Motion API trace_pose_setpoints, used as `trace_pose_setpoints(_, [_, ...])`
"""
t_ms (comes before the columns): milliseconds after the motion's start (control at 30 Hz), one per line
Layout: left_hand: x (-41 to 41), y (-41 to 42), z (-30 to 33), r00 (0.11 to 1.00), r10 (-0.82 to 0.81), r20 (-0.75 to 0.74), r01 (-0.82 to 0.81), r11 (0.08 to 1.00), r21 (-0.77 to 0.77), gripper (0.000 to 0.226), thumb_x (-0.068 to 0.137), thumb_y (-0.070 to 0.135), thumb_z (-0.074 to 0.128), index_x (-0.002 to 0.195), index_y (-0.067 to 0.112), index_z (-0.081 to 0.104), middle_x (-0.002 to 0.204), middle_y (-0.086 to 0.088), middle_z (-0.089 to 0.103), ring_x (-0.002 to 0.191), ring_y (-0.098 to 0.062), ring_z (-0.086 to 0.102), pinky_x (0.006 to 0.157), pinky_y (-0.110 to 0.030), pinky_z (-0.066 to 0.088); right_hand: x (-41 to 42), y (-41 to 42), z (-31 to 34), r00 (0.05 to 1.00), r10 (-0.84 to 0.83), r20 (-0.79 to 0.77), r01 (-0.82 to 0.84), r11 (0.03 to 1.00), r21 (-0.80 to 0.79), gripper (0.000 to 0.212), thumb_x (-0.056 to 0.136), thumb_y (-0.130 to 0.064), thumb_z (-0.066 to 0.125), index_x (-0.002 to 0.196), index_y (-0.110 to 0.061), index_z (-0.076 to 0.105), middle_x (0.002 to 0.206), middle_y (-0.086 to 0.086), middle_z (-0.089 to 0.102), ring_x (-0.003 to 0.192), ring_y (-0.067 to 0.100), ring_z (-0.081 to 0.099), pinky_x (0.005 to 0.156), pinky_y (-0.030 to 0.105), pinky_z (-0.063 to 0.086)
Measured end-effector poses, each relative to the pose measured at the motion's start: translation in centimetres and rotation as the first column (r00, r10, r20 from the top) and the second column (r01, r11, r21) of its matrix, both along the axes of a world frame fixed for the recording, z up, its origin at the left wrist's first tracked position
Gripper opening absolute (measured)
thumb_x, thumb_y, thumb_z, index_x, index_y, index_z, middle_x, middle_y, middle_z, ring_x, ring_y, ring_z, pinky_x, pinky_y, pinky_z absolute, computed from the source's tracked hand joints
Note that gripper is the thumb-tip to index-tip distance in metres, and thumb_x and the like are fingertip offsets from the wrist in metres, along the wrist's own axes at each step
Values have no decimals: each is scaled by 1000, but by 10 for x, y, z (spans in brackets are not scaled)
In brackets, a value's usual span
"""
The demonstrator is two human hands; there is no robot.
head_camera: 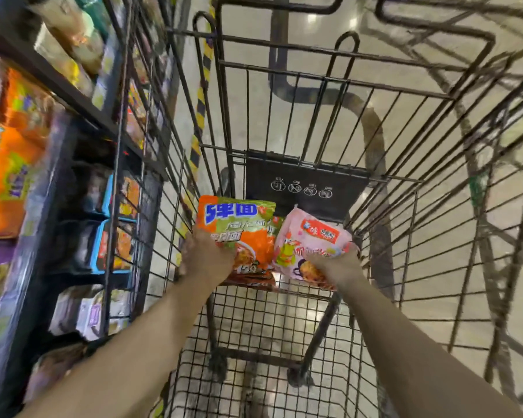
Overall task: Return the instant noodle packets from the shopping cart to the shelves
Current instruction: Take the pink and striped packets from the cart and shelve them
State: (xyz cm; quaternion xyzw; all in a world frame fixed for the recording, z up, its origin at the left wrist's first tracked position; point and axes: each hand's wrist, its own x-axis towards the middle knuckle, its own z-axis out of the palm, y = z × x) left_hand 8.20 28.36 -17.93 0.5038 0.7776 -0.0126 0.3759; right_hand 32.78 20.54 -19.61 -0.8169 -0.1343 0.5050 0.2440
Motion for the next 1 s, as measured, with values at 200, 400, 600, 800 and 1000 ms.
trace_pose_setpoints(200, [-3,0,4,994,59,94,-54,997,-52,87,68,40,91,133,13,39,124,-11,62,116,-34,62,97,-50,55,-12,2,-10,994,-2,113,13,995,-100,94,62,-42,98,137,-10,49,129,11,62,117,30,62,103,45,54])
trace_pose_setpoints(400, [2,-18,20,997,9,80,-9,1000,3,100,64,45,95,140,9,40,134,-14,46,128,-32,46,104,-42,43,-33,3,6,950,130,285,-95,987,-131,102,68,-58,88,145,-9,42,139,19,52,123,40,57,103,50,52])
trace_pose_setpoints(600, [-1,-29,24,964,81,255,-93,995,36,86,75,44,87,141,24,35,130,0,42,114,-15,48,98,-35,45,-44,-14,15,933,53,356,-94,991,97,79,75,-45,82,135,-13,43,118,9,68,106,31,68,90,49,57])
trace_pose_setpoints(800, [-9,-39,30,890,151,429,-173,985,12,51,101,24,64,143,19,36,120,5,60,109,-15,59,86,-31,48,-36,-33,12,971,-187,147,154,966,207,86,63,-49,90,129,-24,41,115,4,72,101,25,73,96,50,57])
trace_pose_setpoints(1000, [-18,-55,53,850,121,513,-168,985,46,42,97,22,70,133,23,49,118,9,67,116,-19,65,103,-44,52,-39,-52,38,972,-123,200,80,974,213,77,62,-67,85,119,-22,61,108,1,75,99,26,72,93,50,58])
